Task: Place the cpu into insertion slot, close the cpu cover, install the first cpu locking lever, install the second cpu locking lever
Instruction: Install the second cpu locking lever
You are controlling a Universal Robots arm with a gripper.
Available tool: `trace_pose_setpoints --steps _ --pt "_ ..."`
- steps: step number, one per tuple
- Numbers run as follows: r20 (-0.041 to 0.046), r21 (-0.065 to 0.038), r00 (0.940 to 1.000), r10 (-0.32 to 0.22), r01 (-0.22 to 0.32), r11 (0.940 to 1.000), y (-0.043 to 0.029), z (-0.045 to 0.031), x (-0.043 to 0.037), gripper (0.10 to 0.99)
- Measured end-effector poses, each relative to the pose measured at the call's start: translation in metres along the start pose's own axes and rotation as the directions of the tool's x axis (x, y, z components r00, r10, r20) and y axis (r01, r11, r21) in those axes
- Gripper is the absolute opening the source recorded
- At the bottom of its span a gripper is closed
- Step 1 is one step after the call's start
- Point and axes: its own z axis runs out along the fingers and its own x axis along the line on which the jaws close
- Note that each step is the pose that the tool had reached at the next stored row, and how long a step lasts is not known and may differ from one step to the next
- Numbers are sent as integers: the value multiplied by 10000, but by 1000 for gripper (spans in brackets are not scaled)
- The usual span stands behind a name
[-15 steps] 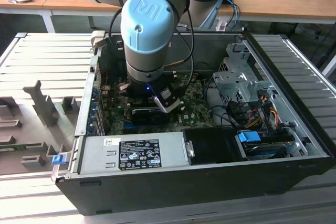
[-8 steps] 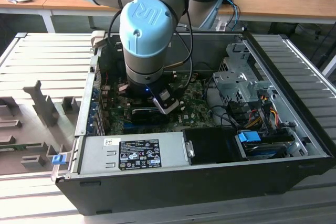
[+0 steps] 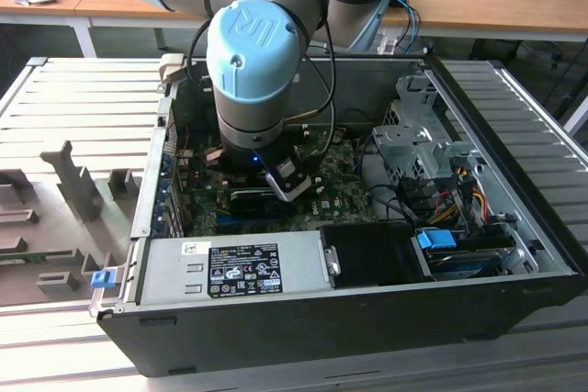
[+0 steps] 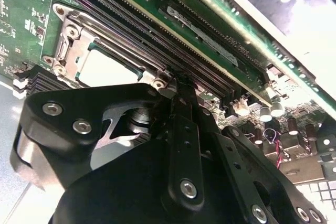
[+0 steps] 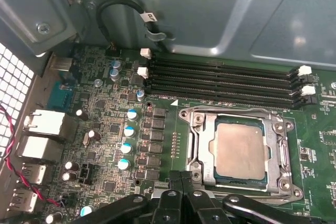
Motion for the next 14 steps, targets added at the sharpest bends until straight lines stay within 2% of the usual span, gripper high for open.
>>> trace_pose_setpoints --steps 3,8,14 --pt "2 -2 10000 -1 1 10000 -1 3 0 106" --pt "1 3 10000 -1 1 10000 13 -39 -1 106" --pt "1 2 10000 -1 1 10000 33 -32 -4 106"
